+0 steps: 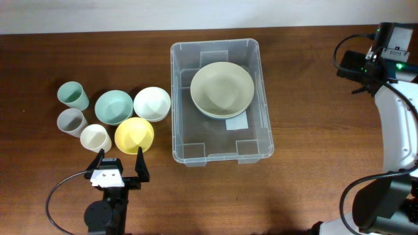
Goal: Pack container
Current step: 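Open the right gripper and withdraw it to the right side, then move the left gripper toward the small white cup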
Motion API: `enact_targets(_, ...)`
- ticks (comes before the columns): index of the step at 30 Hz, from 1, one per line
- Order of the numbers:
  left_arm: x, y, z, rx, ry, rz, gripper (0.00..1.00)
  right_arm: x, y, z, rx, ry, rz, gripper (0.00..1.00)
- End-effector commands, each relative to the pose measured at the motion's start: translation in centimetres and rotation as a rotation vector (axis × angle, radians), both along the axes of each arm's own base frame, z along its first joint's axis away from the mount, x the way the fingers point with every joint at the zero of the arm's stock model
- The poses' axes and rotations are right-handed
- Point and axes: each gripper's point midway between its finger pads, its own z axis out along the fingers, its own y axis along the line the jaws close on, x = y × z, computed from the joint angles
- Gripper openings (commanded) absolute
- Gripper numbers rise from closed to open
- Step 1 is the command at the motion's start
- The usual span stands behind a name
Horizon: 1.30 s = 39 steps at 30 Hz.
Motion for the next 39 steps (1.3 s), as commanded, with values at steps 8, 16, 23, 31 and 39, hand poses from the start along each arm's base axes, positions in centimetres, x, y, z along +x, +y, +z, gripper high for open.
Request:
enact_targets(8,0.0,-0.2,-0.2,0.018,0.000,-0.011,1.00,-0.1,-0.5,0.9,-0.014,-0.019,-0.020,0.99)
enact_targets(16,0.0,-0.2,-0.2,0.018,0.000,-0.011,1.00,-0.1,-0.5,0.9,-0.014,-0.019,-0.020,0.99)
enact_targets(23,0.0,-0.2,-0.2,0.013,0.000,-0.012,1.00,-0.1,-0.5,0.9,-0.014,-0.019,-0.020,0.99)
enact_targets(31,-0.3,-3.0,3.6,-0.002,-0.153,-0.178,1.00,-0.1,-0.5,0.9,-0.014,-0.019,-0.020,0.99)
enact_targets(39,-2.3,0.6,7.4,-0.105,0.007,0.050,1.00,-0.1,-0.5,0.9,-0.014,-0.019,-0.020,0.99)
